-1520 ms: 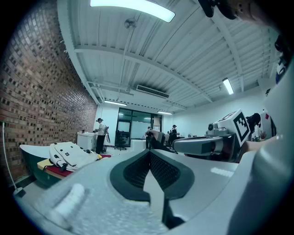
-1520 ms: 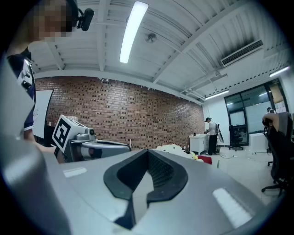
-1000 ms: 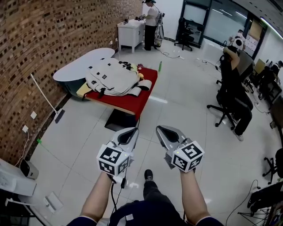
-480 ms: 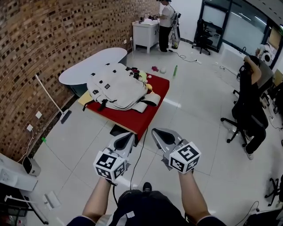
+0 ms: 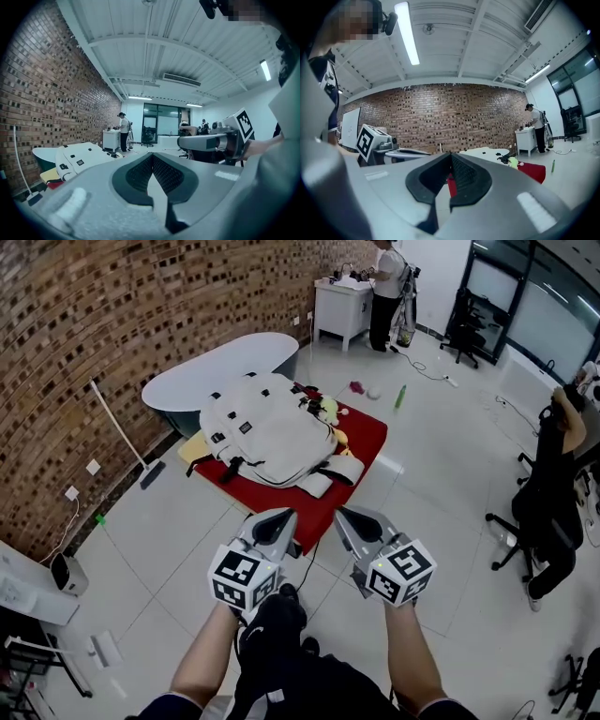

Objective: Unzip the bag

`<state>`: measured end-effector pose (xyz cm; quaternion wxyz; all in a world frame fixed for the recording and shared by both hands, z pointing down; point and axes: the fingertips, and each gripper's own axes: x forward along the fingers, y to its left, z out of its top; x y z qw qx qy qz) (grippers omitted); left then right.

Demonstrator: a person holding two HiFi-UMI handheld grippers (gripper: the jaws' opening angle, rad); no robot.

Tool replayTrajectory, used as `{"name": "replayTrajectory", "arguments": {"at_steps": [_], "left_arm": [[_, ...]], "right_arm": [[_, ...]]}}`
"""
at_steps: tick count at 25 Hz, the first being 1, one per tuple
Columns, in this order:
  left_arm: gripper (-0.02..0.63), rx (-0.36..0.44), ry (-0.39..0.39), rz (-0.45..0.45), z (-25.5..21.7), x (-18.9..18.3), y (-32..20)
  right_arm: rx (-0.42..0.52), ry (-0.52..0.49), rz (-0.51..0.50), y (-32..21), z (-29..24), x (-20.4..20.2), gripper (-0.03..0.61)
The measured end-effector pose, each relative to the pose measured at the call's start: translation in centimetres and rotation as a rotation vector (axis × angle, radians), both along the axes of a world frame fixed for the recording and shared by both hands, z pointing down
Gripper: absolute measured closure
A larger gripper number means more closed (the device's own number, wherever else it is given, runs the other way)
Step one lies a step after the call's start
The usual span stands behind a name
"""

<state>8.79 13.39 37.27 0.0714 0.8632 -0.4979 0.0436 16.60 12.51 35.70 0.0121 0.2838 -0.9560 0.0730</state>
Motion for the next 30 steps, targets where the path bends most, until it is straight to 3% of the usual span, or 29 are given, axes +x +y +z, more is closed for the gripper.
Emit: {"name": "replayTrajectory", "arguments": {"at_steps": [9,12,20,30], "left_arm": [[0.61,-0.006,-0.009,0.01,1.9,-6.9,-8.0],[0.609,-0.025,0.027,0.05,2.7,-9.6,-10.8],[0.609,-0.104,0.009,0.19,5.7,-15.0,-16.7],[0.609,-0.165,-0.003,0.353,8.1,-15.5,-21.5]], "right_arm": [[-0.021,0.039,0.042,-7.6,2.1,-5.0,0.572],[-0.038,0.071,0.099,-10.3,3.0,-7.2,0.572],[-0.109,0.11,0.307,-16.9,5.7,-11.3,0.572],[-0.159,0.17,0.45,-20.9,7.3,-11.5,0.572]]}}
